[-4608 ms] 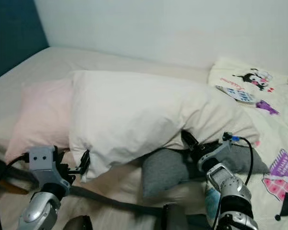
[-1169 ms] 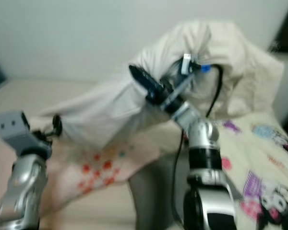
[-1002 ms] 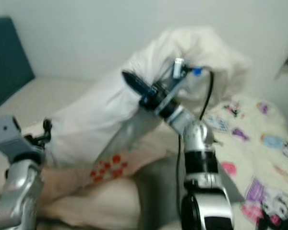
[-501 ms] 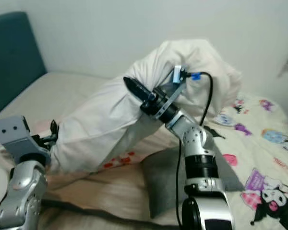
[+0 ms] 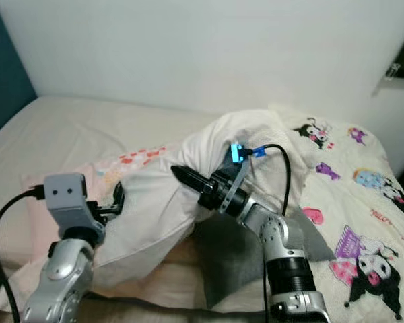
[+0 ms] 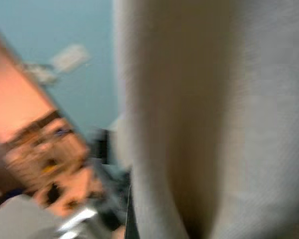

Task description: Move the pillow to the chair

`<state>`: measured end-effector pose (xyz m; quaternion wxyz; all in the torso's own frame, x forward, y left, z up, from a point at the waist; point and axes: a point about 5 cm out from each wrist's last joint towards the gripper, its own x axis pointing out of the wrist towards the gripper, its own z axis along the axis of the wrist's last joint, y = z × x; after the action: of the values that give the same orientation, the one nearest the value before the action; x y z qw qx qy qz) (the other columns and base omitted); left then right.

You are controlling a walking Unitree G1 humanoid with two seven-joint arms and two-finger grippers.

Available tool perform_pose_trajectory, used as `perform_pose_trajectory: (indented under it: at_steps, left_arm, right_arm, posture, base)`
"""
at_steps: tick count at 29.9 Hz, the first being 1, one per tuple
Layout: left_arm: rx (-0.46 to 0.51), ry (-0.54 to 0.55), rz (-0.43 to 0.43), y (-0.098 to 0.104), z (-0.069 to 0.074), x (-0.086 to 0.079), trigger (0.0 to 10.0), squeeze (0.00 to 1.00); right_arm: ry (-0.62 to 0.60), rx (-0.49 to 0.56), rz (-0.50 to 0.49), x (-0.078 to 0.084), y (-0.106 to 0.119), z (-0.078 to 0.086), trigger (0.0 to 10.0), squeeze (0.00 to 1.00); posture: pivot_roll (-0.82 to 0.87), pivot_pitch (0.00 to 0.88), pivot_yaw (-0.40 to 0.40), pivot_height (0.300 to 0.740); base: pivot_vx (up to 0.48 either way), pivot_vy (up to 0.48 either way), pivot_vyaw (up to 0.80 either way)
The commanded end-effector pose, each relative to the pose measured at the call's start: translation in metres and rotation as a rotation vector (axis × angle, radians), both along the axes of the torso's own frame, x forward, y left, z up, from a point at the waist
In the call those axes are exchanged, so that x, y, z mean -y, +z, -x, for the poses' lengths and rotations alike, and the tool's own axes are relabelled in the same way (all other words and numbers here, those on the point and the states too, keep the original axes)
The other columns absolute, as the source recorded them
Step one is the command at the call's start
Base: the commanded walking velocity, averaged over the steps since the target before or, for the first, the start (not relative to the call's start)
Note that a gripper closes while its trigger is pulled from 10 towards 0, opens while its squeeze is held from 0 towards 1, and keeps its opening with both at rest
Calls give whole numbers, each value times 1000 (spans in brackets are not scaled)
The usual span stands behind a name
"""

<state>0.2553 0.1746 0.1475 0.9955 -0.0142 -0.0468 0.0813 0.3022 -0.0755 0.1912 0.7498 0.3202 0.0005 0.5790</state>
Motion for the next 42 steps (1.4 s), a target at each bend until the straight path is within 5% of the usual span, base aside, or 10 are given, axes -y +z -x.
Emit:
perform_pose_trajectory:
  at_steps: [1, 5, 14, 25, 42]
  left_arm:
    - [7, 7, -9, 2, -3, 1, 10000, 0]
    - [40, 27, -39, 9, -10, -5, 10000, 0]
    - [49, 73, -67, 11, -12, -12, 10000, 0]
    - [9, 38, -28, 1, -5, -6, 10000, 0]
    - [-12, -17, -28, -8, -5, 5, 10000, 0]
  right_arm:
    - [144, 138, -148, -12, 37, 14, 10000, 0]
    - [227, 239, -211, -20, 65, 22, 10000, 0]
    - [274, 271, -254, -21, 75, 29, 10000, 0]
    - [155, 105, -112, -6, 25, 21, 10000, 0]
    - [123, 12, -55, -11, -4, 26, 10000, 0]
  posture:
    - [-24, 0, -67, 740]
    - [-24, 0, -65, 740]
    - [-22, 0, -67, 740]
    - [-26, 0, -69, 740]
    - [-26, 0, -75, 740]
  base:
    - [0, 0, 800]
    - [0, 0, 795]
    - [0, 0, 794]
    - [0, 0, 794]
    - [0, 0, 794]
